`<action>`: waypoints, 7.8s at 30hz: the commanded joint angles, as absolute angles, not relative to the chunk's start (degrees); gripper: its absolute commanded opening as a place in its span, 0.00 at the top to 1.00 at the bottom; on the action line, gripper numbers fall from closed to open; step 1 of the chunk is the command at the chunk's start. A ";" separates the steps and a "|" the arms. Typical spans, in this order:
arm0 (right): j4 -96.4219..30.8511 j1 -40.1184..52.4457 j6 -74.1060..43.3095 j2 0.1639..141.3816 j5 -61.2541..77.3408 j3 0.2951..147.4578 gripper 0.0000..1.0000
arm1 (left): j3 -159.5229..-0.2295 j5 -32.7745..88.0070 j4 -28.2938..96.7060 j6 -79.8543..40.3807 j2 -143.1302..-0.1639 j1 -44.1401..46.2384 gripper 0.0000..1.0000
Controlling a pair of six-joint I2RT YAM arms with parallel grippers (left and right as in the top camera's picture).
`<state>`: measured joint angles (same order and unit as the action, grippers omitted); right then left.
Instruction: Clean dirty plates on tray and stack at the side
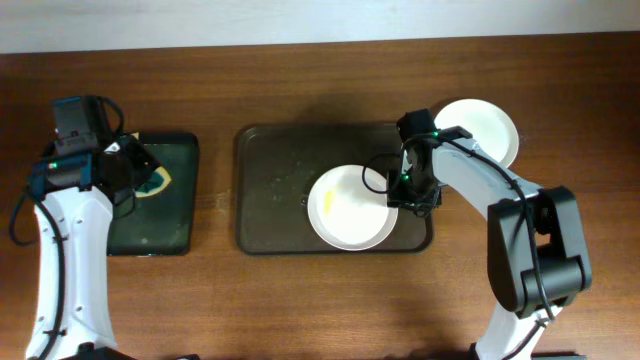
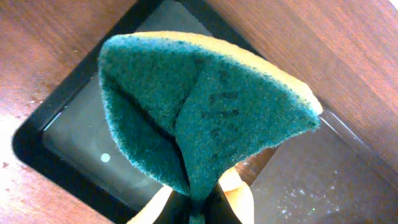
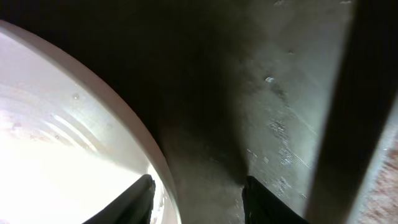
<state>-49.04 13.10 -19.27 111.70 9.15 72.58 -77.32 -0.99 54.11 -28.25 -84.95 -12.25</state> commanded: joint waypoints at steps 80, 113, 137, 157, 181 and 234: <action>-61.19 46.37 4.97 114.91 -39.09 109.23 0.96 | -87.09 1.32 56.49 -27.31 -95.35 -16.29 0.00; -72.66 -14.37 -5.30 85.80 15.88 84.95 0.02 | -87.09 1.32 56.49 -27.31 -95.39 -16.29 0.01; -26.44 1.96 -1.80 9.23 17.34 20.62 0.02 | -87.09 1.32 56.49 -27.31 -95.39 -16.29 0.01; -4.54 -2.33 -1.72 0.21 1.21 0.32 0.02 | -87.11 1.32 56.47 -27.31 -95.39 -16.29 0.01; -4.54 -2.33 -1.72 0.21 1.21 0.32 0.02 | -32.10 0.25 30.61 -11.44 -38.79 -7.62 0.01; -4.54 -2.33 -1.72 0.30 1.21 0.32 0.02 | -0.51 -2.59 4.69 0.23 -0.30 -1.91 0.01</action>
